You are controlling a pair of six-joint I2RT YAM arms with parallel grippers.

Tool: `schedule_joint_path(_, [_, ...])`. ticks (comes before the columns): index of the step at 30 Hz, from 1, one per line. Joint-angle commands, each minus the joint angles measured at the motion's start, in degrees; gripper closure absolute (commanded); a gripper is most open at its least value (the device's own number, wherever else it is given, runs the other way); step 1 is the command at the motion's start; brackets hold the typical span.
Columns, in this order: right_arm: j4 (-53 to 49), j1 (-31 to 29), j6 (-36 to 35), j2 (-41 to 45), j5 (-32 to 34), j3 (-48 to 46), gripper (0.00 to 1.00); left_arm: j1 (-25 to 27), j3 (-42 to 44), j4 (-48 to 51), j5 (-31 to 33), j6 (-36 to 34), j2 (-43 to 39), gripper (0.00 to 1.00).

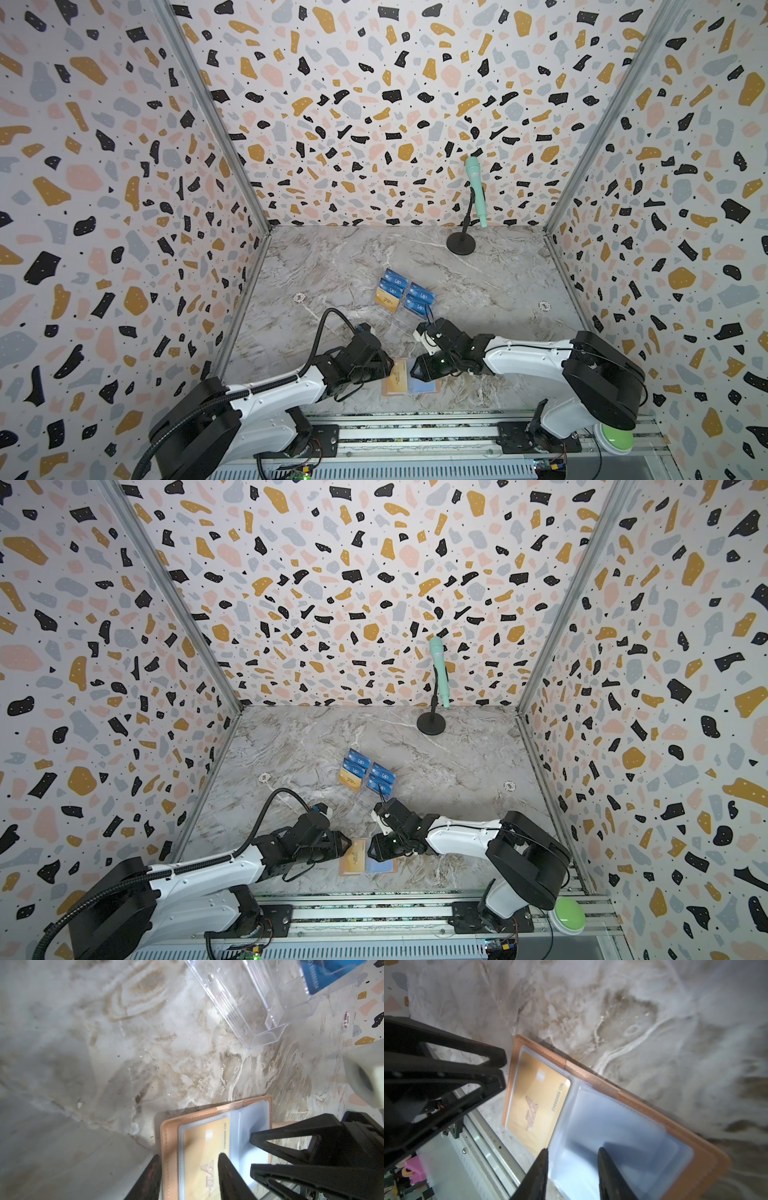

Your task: Put the credit cards into the card holder

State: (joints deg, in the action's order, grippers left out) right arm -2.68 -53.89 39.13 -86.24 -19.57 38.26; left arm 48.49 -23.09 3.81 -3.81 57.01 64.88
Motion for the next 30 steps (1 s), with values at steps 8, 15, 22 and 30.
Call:
schedule_joint_path(8, [-3.49, 0.74, -1.61, 4.15, 3.26, -2.29, 0.72, 0.02, -5.08, -0.59, -8.65, -2.53, 0.12, 0.56])
schedule_joint_path(15, [-4.17, 0.86, -1.26, 5.43, 4.62, -4.13, 0.8, 3.15, -6.53, -12.91, -15.68, 0.76, 9.68, 0.58])
schedule_joint_path(22, [-4.11, 1.47, -0.98, 6.71, 4.93, -5.29, 0.83, 3.99, -7.51, -16.24, -16.23, 1.71, 15.21, 0.59])
schedule_joint_path(30, [-3.56, 1.69, -1.08, 6.34, 4.53, -5.57, 0.84, 4.07, -7.12, -16.31, -15.11, 2.09, 17.63, 0.6])
